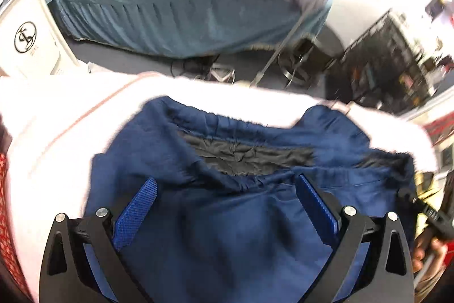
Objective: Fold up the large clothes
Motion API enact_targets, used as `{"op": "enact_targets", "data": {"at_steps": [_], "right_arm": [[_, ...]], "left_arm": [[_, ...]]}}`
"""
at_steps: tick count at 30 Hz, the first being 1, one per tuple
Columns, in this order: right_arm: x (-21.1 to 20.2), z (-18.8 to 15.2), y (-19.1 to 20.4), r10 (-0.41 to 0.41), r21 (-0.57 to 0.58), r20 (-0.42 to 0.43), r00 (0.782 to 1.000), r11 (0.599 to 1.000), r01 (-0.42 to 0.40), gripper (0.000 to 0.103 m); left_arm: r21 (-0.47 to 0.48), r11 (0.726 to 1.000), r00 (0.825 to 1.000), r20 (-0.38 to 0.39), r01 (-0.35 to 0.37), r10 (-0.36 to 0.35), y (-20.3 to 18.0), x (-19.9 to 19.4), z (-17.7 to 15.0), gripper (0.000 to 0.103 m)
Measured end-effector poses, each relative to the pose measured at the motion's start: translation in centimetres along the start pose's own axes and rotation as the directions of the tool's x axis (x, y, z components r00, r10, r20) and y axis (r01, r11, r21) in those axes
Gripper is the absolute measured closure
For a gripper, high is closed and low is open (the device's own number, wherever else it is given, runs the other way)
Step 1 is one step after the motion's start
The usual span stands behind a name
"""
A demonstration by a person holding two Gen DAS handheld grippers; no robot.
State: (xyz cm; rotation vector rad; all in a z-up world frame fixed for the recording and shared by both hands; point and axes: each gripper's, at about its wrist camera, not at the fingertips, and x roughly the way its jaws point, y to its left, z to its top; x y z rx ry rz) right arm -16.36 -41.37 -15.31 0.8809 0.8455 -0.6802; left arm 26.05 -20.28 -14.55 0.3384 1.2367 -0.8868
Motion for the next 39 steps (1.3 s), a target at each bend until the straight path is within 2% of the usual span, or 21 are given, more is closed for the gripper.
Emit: {"op": "enact_targets", "data": {"at_steps": [4,9,14,17,23,28,31,34,36,39], "right_arm": [[-4.9,-1.5,-2.1,-0.033,0.029,0.057,0.998,0.999,0.032,0.032],[-8.9,-3.6,-6.9,-0.035,0.117,0.071,0.997,0.993,0.026,0.028],[-8.8,-6.4,-12.0,0.037,0.237,0.004,0.999,0.971,-0.037,0.028],[-7.5,-6.9,-13.0,0.091,0.265,-0.030,0.995,0.961,-0.080,0.028],[-3.3,-5.0,-12.2,0.126,0.229,-0.090,0.988,0.968,-0.103,0.028],[1.1,-3.6,-11.8,0.168,0.228,-0.163,0.972,0.965,-0.128,0.028],[2.5,-3.1,-11.3,0.160,0.208,-0.185,0.970,0.971,-0.121,0.022],[2.9,-2.6,-10.4,0.162,0.165,-0.181,0.970,0.977,-0.132,0.022],[3.2,-2.4,-9.5,0.154,0.146,-0.184,0.971,0.981,-0.127,0.022],[4.1,-2.3,-8.5,0.142,0.135,-0.187,0.972,0.984,-0.117,0.024]], "left_arm": [[-0.047,0.999,0.999,0.038,-0.003,0.005,2.8,-3.4,-0.8,0.006],[-0.154,0.988,0.999,0.028,-0.020,0.024,8.2,-5.6,-4.5,0.006],[-0.321,0.947,0.999,-0.045,0.010,-0.026,14.2,-5.3,-9.5,0.007],[-0.351,0.936,0.996,-0.063,0.035,-0.061,15.2,-4.7,-10.6,0.007],[-0.276,0.959,0.985,-0.132,0.071,-0.110,14.4,-1.8,-9.1,0.007],[-0.174,0.982,0.969,-0.220,0.071,-0.109,12.6,2.5,-7.2,0.006],[-0.175,0.980,0.956,-0.262,0.090,-0.135,12.6,4.8,-6.5,0.005],[-0.229,0.965,0.936,-0.294,0.127,-0.193,13.4,6.4,-6.1,0.005],[-0.220,0.967,0.934,-0.300,0.132,-0.196,13.4,6.6,-5.6,0.005],[-0.171,0.976,0.940,-0.287,0.137,-0.182,12.9,6.7,-5.1,0.005]]}}
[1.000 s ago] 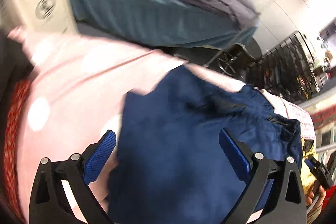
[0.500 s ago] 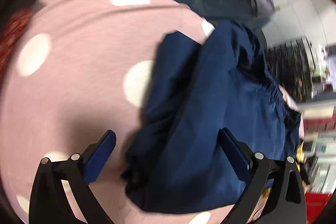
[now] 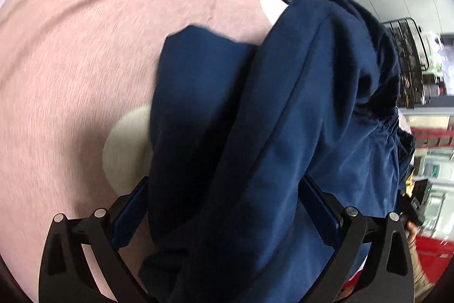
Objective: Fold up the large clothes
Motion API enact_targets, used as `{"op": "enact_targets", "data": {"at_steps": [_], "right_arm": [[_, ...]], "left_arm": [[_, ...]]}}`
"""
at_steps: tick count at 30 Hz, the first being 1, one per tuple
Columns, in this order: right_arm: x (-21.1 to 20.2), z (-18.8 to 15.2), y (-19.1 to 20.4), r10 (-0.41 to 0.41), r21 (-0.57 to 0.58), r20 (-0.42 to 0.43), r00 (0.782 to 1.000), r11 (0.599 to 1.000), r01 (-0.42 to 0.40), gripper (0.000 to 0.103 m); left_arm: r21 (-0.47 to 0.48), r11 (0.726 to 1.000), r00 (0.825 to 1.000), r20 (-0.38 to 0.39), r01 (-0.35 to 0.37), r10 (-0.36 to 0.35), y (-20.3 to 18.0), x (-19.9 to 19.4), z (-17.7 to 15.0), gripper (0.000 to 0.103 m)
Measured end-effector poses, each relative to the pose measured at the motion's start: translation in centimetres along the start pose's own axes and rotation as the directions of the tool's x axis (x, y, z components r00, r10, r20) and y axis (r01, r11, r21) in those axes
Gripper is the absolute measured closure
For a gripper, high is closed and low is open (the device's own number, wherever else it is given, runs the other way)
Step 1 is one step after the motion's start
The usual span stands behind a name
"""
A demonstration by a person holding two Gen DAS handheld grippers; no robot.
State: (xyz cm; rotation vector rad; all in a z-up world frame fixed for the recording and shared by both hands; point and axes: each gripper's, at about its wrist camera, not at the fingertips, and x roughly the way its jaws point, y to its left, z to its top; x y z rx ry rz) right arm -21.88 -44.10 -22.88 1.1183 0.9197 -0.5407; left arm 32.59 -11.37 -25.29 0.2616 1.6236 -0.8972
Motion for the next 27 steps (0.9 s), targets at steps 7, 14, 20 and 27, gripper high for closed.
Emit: {"op": "enact_targets", "data": {"at_steps": [7,14,20,27], "right_arm": [[0.2,-0.6,1.0,-0.067,0.015,0.015,0.998,0.998,0.067,0.055],[-3.0,-2.9,5.4,-0.126,0.004,0.117,0.985,0.992,0.127,0.075],[-8.1,-6.4,10.2,0.023,-0.002,0.188,0.982,1.000,-0.023,0.078],[-12.9,-13.4,13.9,0.143,0.019,0.184,0.973,0.989,-0.149,0.079]], "left_arm": [[0.028,0.999,0.996,0.081,-0.041,0.039,-2.0,-0.3,-0.2,0.018],[0.074,0.997,0.989,0.150,-0.022,0.011,-4.6,-3.9,-3.0,0.072],[0.102,0.986,0.957,0.244,0.135,-0.156,-5.6,-9.9,-7.1,0.079],[0.143,0.973,0.929,0.300,0.181,-0.217,-5.0,-16.4,-16.0,0.079]]}}
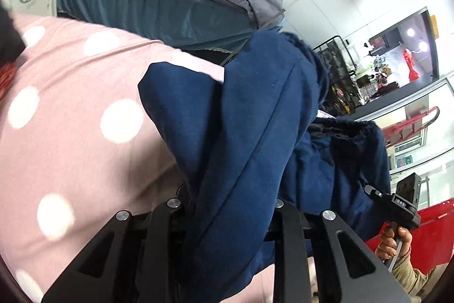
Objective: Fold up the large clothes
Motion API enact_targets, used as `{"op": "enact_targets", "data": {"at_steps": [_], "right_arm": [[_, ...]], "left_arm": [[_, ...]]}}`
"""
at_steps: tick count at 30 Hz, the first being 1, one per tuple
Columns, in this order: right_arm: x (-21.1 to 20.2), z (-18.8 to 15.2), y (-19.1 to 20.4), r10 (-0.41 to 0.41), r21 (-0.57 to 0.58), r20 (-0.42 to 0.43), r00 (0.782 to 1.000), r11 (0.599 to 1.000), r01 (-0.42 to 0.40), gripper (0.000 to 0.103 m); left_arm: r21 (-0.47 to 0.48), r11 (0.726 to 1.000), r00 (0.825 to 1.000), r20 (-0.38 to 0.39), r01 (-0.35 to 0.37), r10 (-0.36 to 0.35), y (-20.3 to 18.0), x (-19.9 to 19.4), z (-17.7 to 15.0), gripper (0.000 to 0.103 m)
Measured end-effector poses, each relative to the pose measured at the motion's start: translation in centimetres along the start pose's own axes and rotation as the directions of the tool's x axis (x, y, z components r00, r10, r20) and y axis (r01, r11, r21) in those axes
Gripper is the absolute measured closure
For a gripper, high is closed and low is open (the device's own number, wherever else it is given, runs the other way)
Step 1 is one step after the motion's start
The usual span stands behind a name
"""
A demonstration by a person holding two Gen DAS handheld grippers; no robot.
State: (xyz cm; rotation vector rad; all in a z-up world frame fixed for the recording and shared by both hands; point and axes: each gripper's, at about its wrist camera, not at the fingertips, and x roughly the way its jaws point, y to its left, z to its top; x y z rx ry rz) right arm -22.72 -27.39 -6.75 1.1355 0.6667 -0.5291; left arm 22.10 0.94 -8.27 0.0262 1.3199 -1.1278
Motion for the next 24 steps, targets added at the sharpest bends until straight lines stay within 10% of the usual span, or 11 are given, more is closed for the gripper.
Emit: {"op": "enact_targets", "data": {"at_steps": [12,24], "right_arm": [[-2.7,-8.6,-0.8,0.062,0.107,-0.056,0.997,0.993,-0.056,0.081],[-24.3,5.1,-14.4,0.004,0.124,0.234,0.972,0.992,-0.033,0.081]], "left_arm": [[0.059,0.995,0.994,-0.066,-0.079,0.083,-0.4,-5.8,-8.9,0.080],[0.223,0.960,0.985,-0.069,0.171,-0.160,-22.0,3.8,-6.9,0.079]]}}
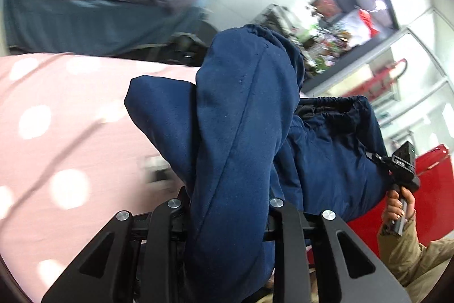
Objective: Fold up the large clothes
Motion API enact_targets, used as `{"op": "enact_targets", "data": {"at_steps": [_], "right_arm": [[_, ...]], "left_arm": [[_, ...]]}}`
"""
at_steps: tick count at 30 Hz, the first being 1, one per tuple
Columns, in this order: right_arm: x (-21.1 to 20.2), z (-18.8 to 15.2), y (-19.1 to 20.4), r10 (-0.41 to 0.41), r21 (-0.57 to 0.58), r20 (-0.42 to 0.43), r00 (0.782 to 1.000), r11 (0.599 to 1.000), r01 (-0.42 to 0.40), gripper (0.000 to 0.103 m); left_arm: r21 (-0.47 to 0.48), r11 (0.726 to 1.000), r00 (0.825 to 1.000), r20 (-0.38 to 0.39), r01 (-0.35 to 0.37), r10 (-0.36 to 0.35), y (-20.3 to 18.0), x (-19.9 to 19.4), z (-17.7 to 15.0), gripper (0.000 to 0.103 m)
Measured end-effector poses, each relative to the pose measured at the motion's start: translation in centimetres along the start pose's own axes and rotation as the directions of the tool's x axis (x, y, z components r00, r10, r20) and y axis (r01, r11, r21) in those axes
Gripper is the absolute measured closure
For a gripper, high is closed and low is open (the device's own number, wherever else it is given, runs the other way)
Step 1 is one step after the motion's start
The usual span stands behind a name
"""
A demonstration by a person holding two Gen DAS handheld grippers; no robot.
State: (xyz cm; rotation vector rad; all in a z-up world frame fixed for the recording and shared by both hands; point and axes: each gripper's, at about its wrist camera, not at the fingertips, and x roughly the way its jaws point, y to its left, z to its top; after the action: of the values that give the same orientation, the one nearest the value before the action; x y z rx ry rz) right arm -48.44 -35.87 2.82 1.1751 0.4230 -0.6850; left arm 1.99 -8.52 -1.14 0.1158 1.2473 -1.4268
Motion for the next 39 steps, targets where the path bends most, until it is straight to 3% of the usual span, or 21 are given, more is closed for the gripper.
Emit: {"op": "enact_targets", "data": {"at_steps": [4,8,11,14,18,26,28,33,36,39], "right_arm": [[-6.0,8.4,-5.2,-0.096,-0.027,0.084,0.992,0.995,0.098,0.081],[-8.3,14.9,-12.1,-0.190,0.024,0.119,0.975,0.982,0.189,0.081],[-7.4,17.7,-17.8,-0.246,0.126,0.084,0.966,0.964,0.235,0.081],[-5.2,19.3,-23.4,-0.324,0.188,0.044,0.945,0.932,0.311,0.079],[-3.4,19.8,-28.4,-0.306,0.280,0.038,0.951,0.917,0.284,0.073],[-1.6,19.9,-32.6,-0.313,0.289,0.022,0.950,0.911,0.294,0.037],[-1.2,19.7,-33.5,-0.319,0.292,0.027,0.947,0.909,0.298,0.026],[-1.4,19.4,-33.7,-0.329,0.274,0.060,0.942,0.913,0.301,0.023],[-1.7,19.5,-33.0,-0.356,0.260,0.071,0.932,0.909,0.327,0.022],[-2.4,19.5,-31.6,-0.396,0.228,0.113,0.911,0.903,0.365,0.022]], "left_arm": [[0.065,0.994,0.994,-0.069,0.093,-0.089,-8.4,10.0,1.5,0.079],[0.038,0.991,0.980,-0.156,0.129,-0.121,-12.9,19.9,2.2,0.079],[0.041,0.997,0.971,-0.231,0.071,-0.060,-14.7,26.8,2.5,0.078],[0.137,0.987,0.963,-0.246,-0.083,0.115,-14.9,30.5,2.2,0.074],[0.011,0.995,0.951,-0.294,-0.099,0.098,-10.8,32.0,2.3,0.064],[-0.042,0.982,0.943,-0.288,-0.183,0.164,-8.6,33.5,0.6,0.037],[-0.018,0.976,0.939,-0.275,-0.219,0.206,-9.3,33.5,0.5,0.032],[0.146,0.922,0.901,-0.206,-0.358,0.383,-12.3,32.7,0.8,0.024],[0.205,0.887,0.879,-0.163,-0.413,0.447,-13.7,31.9,1.0,0.024],[0.238,0.874,0.877,-0.130,-0.425,0.462,-14.9,31.1,1.1,0.021]]}}
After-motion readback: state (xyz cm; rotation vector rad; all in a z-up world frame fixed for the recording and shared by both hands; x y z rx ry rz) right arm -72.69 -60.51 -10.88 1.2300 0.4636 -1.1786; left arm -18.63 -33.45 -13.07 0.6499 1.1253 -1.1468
